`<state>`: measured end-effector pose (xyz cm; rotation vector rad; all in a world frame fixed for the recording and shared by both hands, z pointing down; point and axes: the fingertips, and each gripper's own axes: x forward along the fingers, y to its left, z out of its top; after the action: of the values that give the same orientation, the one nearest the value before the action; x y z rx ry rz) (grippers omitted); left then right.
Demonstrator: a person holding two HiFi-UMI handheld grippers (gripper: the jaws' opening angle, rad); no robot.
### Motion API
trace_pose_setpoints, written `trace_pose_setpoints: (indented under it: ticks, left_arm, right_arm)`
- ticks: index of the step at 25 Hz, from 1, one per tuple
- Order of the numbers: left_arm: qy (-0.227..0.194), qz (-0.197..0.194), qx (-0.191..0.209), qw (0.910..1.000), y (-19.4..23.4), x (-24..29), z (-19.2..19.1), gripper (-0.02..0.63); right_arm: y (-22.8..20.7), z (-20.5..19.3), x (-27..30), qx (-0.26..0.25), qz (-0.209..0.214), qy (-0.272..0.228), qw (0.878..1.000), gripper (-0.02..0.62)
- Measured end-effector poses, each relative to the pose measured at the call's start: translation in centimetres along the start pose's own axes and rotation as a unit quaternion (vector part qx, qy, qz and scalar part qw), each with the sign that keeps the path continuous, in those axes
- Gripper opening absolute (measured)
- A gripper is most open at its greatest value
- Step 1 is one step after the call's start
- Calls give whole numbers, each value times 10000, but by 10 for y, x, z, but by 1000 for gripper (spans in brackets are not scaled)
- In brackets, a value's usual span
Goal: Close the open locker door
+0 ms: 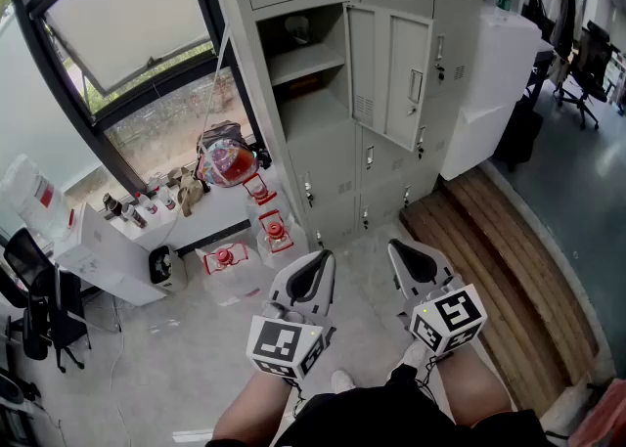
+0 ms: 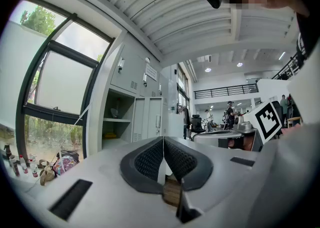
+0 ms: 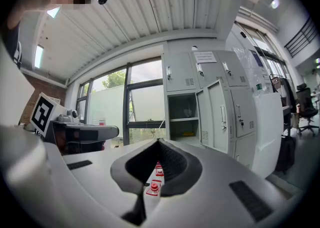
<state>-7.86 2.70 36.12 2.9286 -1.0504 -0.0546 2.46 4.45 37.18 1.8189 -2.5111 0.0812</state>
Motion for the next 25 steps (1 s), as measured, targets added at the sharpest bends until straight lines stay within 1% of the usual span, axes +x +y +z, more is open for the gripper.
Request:
trace_pose_setpoints:
  ticks: [9, 18, 25]
  left_arm:
    - [-32, -10, -13, 10000, -3, -4, 1, 18]
    - [-84, -114, -49, 9999, 0, -10, 2, 18]
    - [-14, -151, -54, 9999, 5, -17, -4, 18]
  right_arm:
    - [3, 0, -4, 72, 43, -88, 9999, 52]
    - [13, 3, -2, -14, 20, -62, 10000, 52]
    - [19, 8, 3, -27, 6, -127, 9999, 52]
